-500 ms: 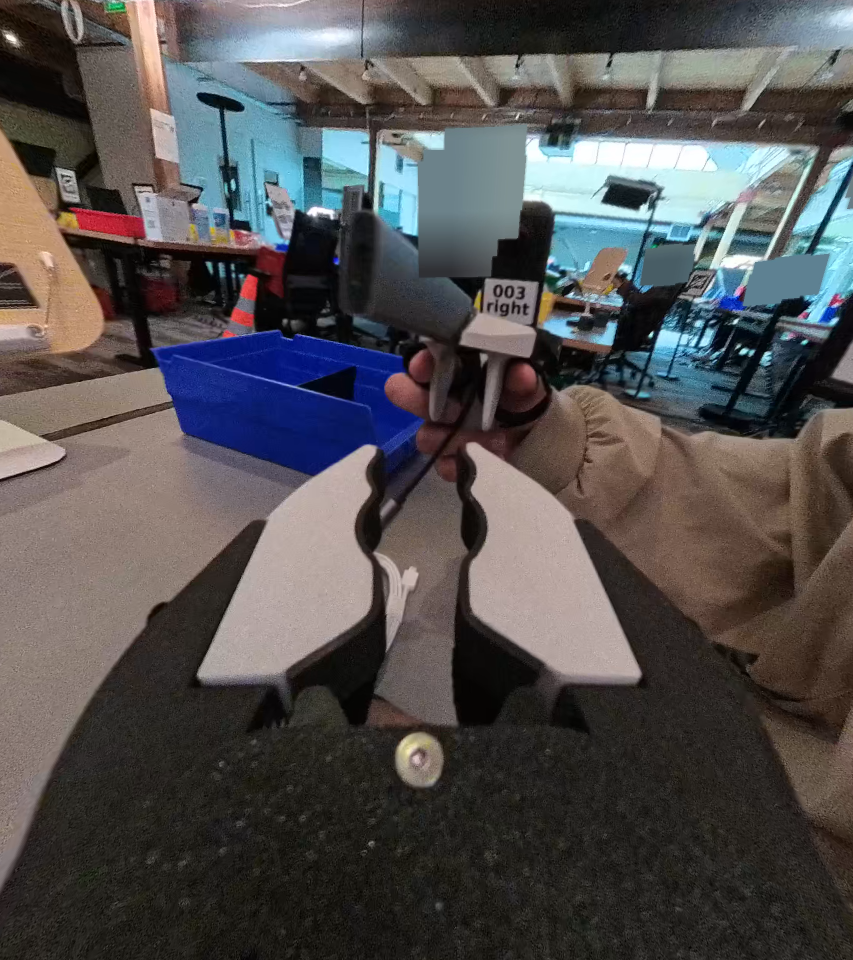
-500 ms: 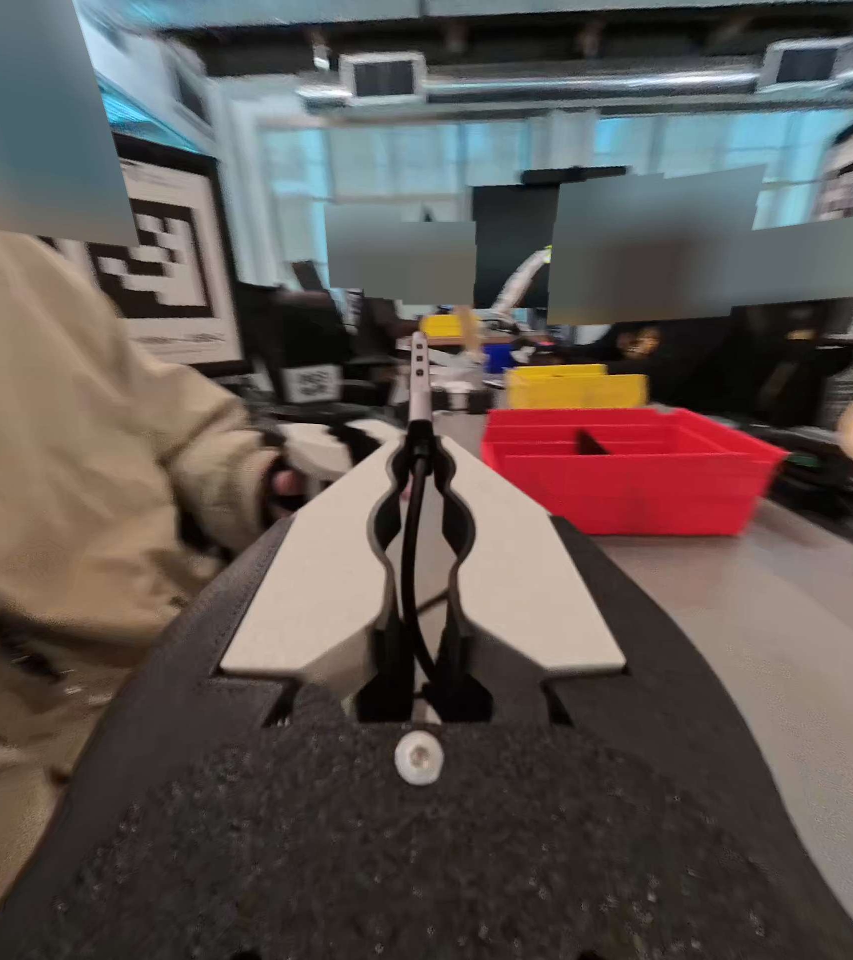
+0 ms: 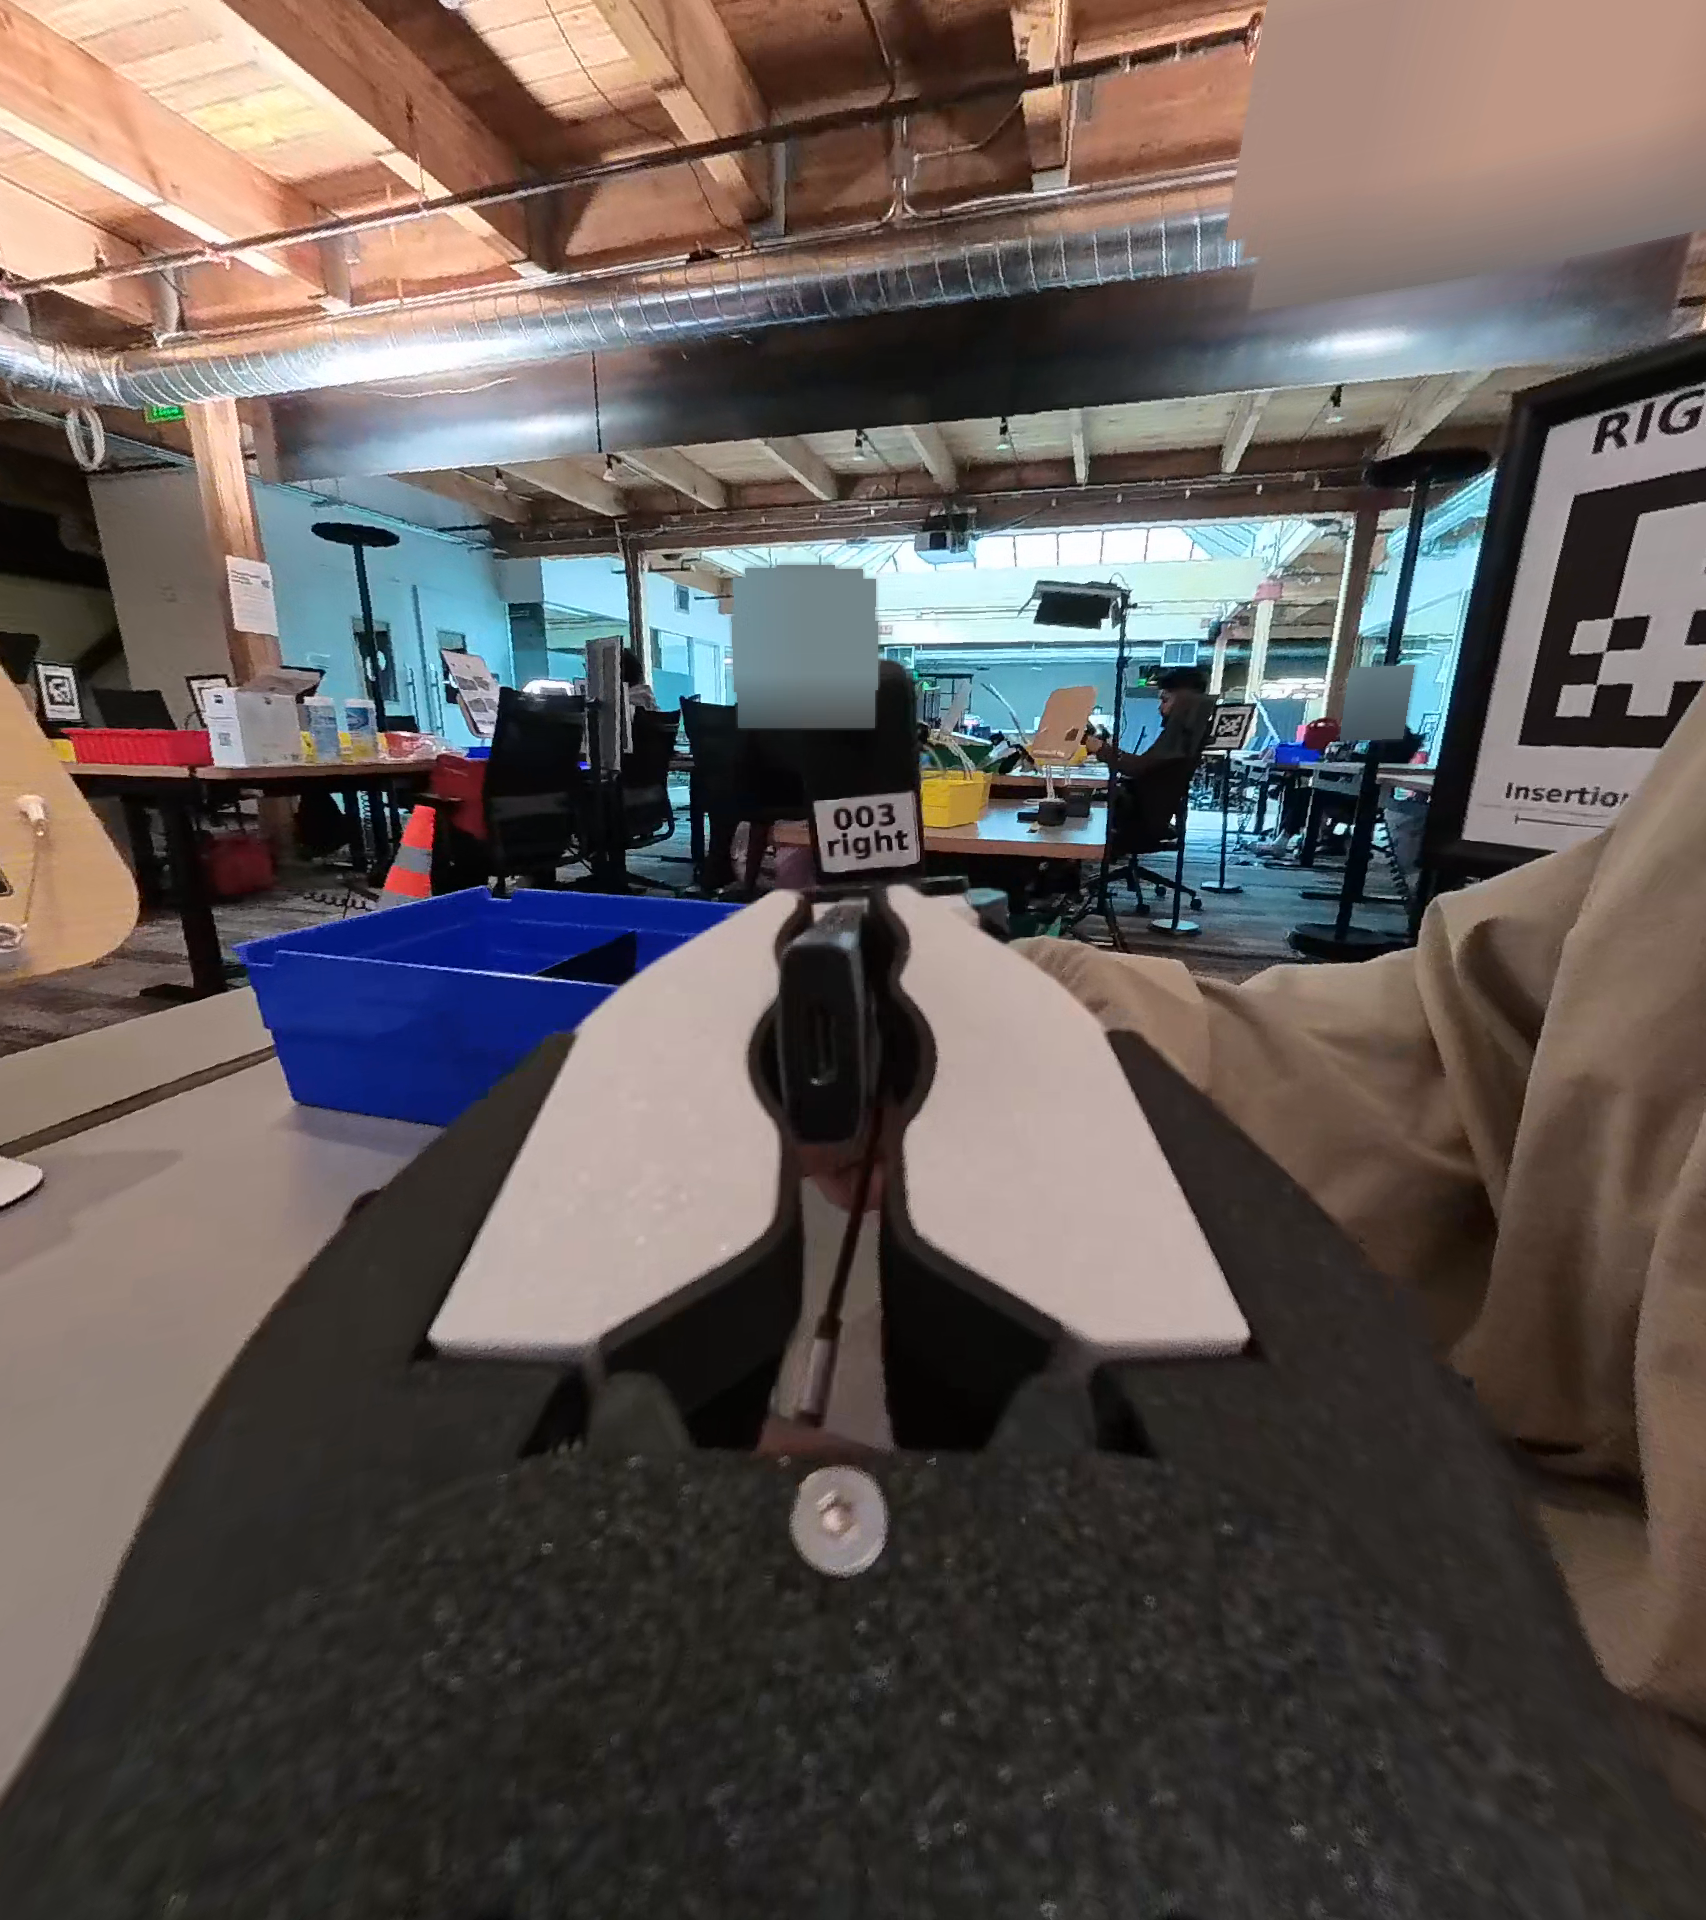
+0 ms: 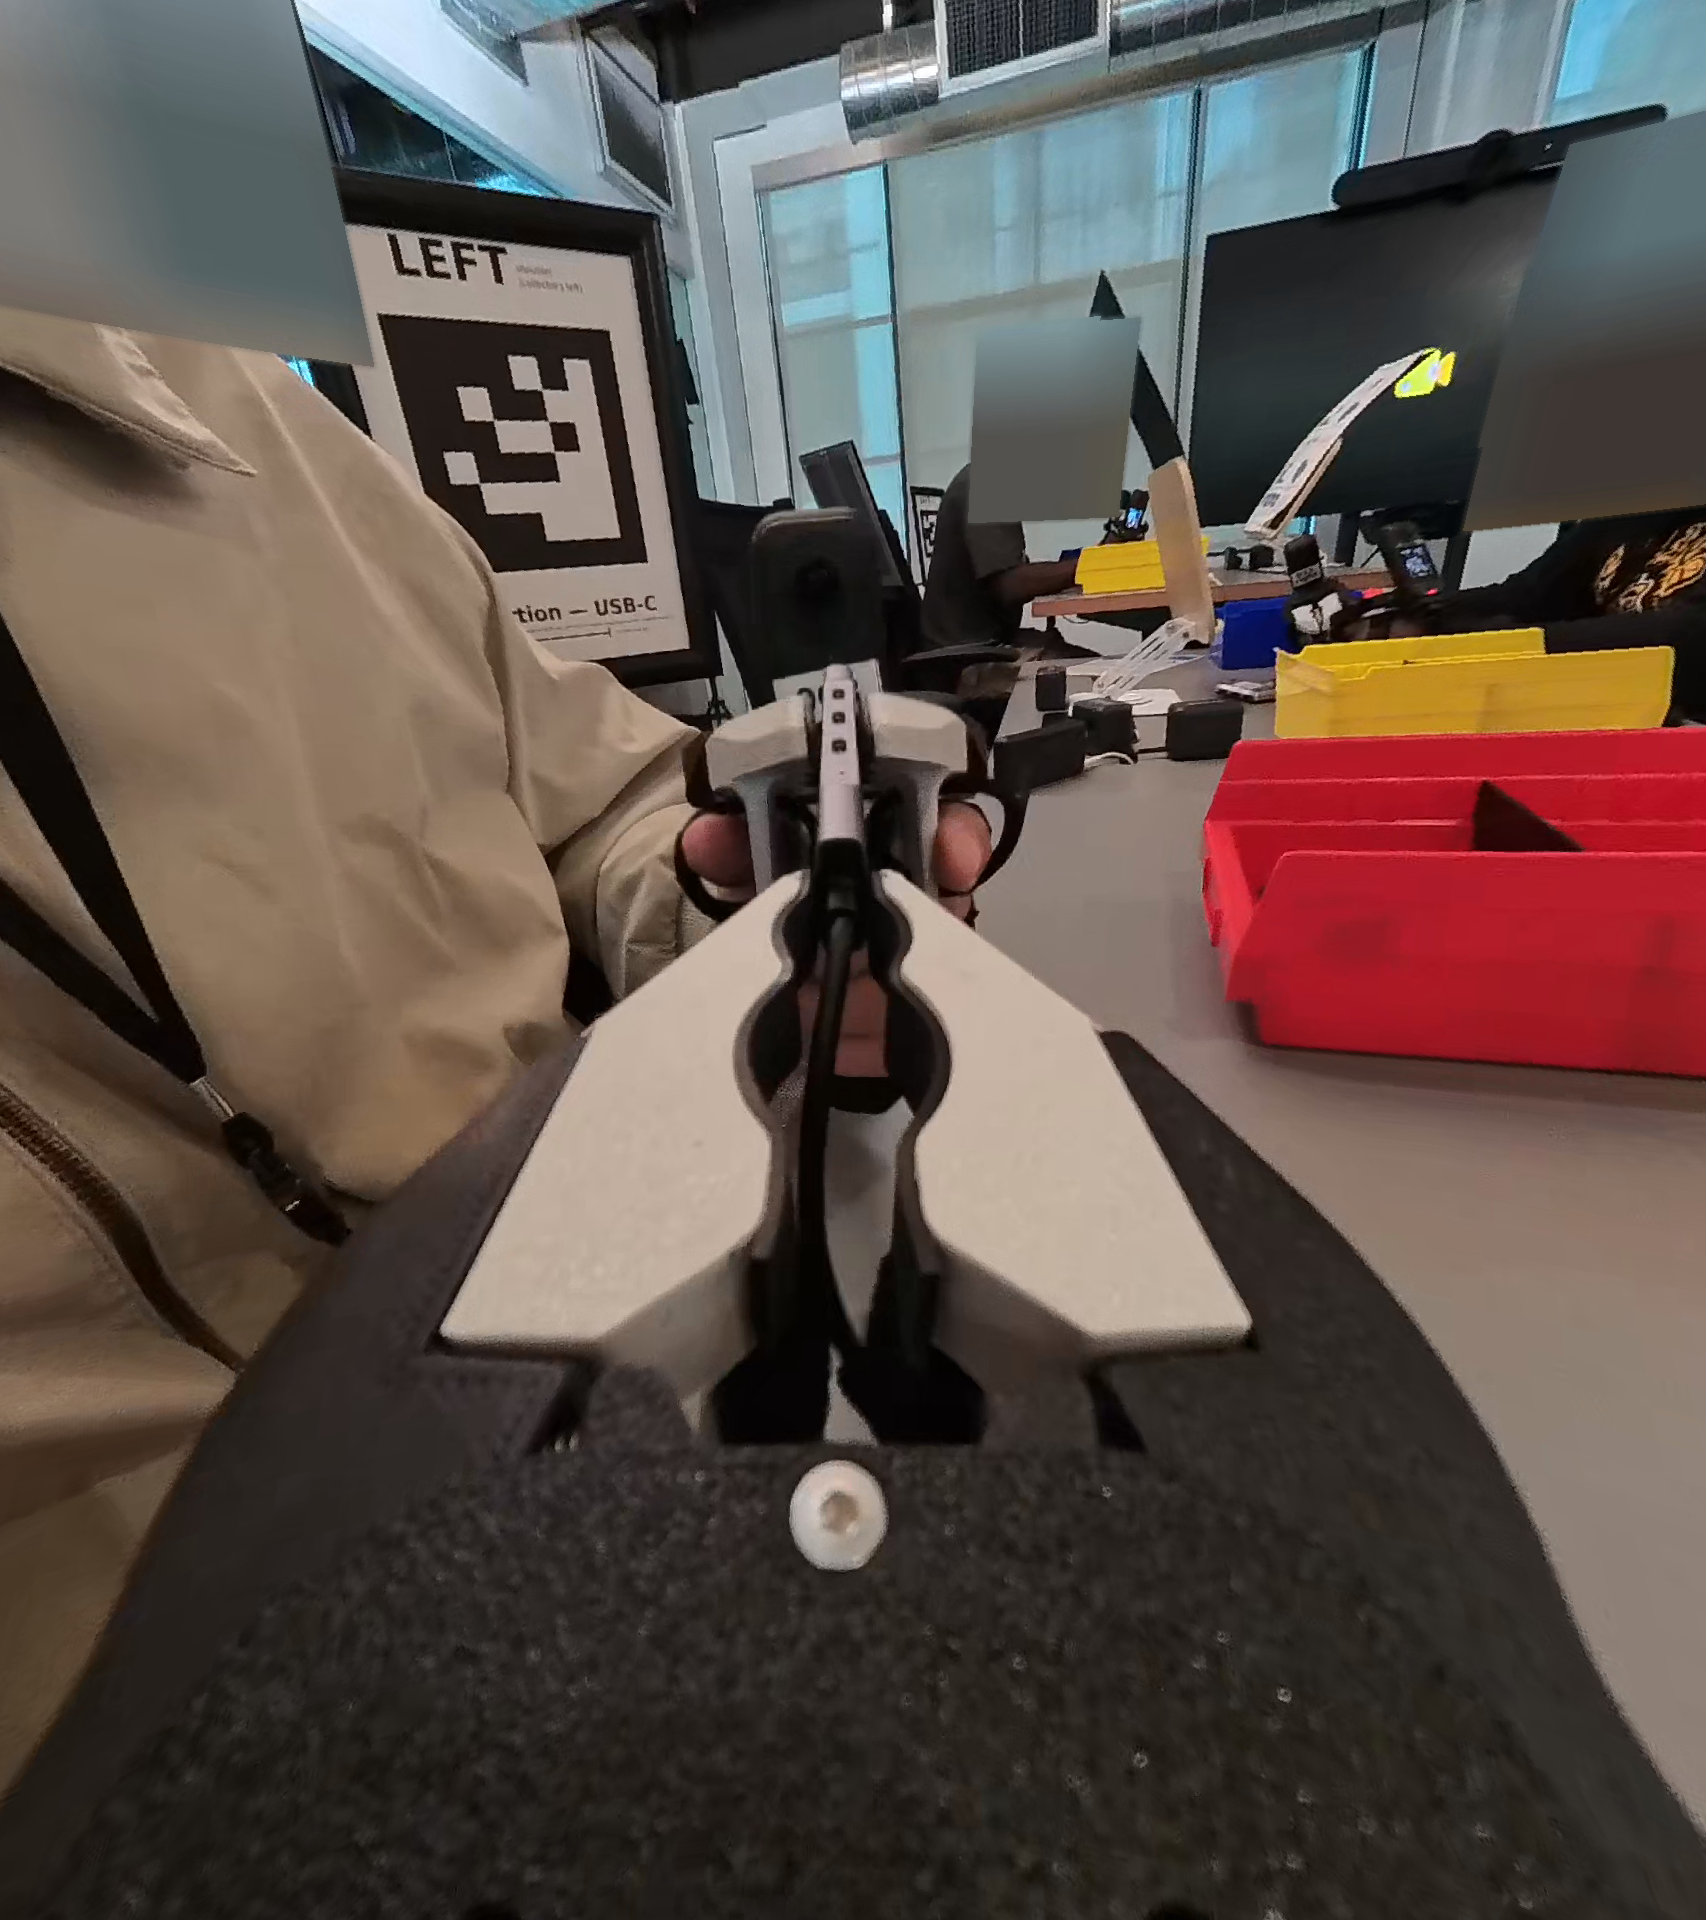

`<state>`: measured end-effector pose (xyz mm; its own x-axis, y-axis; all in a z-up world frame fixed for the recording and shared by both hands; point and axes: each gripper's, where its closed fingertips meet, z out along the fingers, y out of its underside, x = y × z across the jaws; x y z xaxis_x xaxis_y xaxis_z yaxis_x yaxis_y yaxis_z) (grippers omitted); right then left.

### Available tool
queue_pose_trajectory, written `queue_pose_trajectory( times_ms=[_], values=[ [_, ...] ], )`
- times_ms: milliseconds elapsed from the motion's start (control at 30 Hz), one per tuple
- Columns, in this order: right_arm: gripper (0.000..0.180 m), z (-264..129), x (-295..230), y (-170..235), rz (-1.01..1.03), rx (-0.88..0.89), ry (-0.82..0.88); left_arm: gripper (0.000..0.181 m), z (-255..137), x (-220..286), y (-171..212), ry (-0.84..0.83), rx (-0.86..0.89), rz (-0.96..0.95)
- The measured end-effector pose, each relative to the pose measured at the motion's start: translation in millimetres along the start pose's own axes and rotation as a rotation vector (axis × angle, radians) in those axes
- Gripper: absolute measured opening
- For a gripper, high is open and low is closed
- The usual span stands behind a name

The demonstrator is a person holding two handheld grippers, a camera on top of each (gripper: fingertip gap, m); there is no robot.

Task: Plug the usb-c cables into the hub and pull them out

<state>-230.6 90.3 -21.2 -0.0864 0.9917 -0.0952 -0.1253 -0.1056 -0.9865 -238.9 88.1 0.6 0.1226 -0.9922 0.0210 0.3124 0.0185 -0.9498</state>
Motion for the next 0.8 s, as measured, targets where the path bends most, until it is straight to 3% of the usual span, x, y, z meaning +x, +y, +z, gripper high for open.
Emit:
queue_pose_trajectory(
  times_ms=[800],
  values=[
    [0.008,-7.3,2.8,0.4,0.013,0.006,0.004,0.009,-3.0,-2.2,0.4,0.022,0.003,-0.007]
  ],
)
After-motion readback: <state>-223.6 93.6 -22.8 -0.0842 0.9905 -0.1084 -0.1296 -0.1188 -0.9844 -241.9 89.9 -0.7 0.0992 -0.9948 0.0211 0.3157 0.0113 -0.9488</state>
